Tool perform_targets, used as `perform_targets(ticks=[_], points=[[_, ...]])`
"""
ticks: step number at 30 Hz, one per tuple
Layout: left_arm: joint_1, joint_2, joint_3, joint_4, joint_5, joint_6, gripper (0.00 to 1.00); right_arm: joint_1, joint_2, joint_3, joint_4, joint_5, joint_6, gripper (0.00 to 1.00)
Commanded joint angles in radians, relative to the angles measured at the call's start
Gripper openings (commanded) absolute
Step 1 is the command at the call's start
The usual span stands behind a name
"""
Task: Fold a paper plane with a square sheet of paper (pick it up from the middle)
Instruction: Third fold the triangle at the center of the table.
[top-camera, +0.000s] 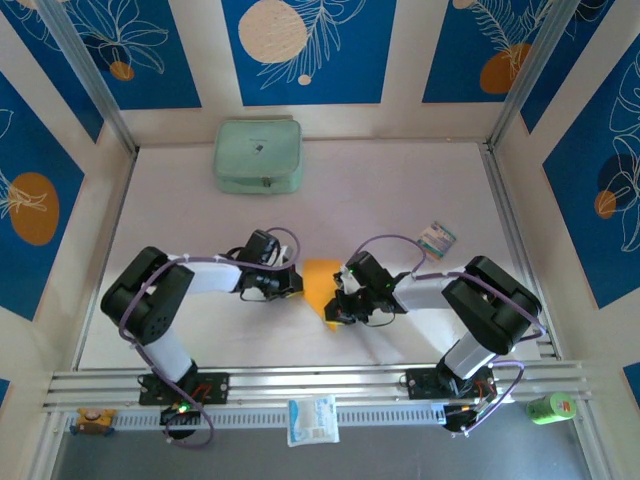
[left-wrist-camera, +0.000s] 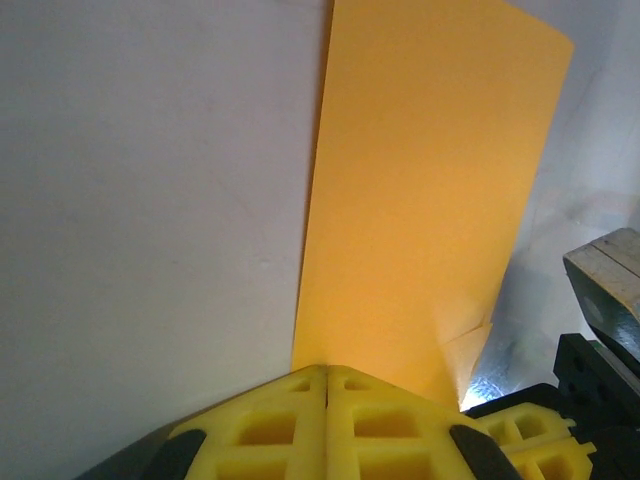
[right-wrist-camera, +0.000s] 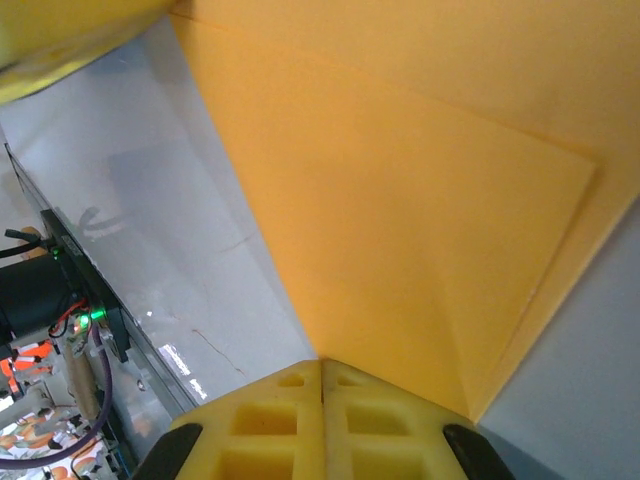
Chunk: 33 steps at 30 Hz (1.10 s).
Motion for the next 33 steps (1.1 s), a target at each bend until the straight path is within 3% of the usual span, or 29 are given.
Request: perform_targets(ticks=[1, 12, 18, 27, 33], points=[[0.026, -0.038, 0.012, -0.102, -0.117, 0.030, 0.00, -0.014, 0.024, -0.006, -0.139, 0.000, -0.050, 0.02], [-0.011, -0.162, 0.002, -0.033, -0.036, 0.054, 0.04, -0.047, 0.028, 0.011, -0.159, -0.041, -0.098, 0.02], [-0.095, -0.078, 0.043, -0.009, 0.025, 0.090, 0.03, -0.051, 0.029, 0.018, -0.159, -0.044, -0.100, 0.02], [-0.102, 0.066, 0.040, -0.024, -0.015, 0.063, 0.01, -0.050, -0.005, 0.055, -0.172, -0.062, -0.090, 0.03], [-0.101, 0.071, 0.016, -0.058, -0.040, 0.074, 0.00, -0.034, -0.016, 0.128, -0.181, -0.056, -0.092, 0.05]])
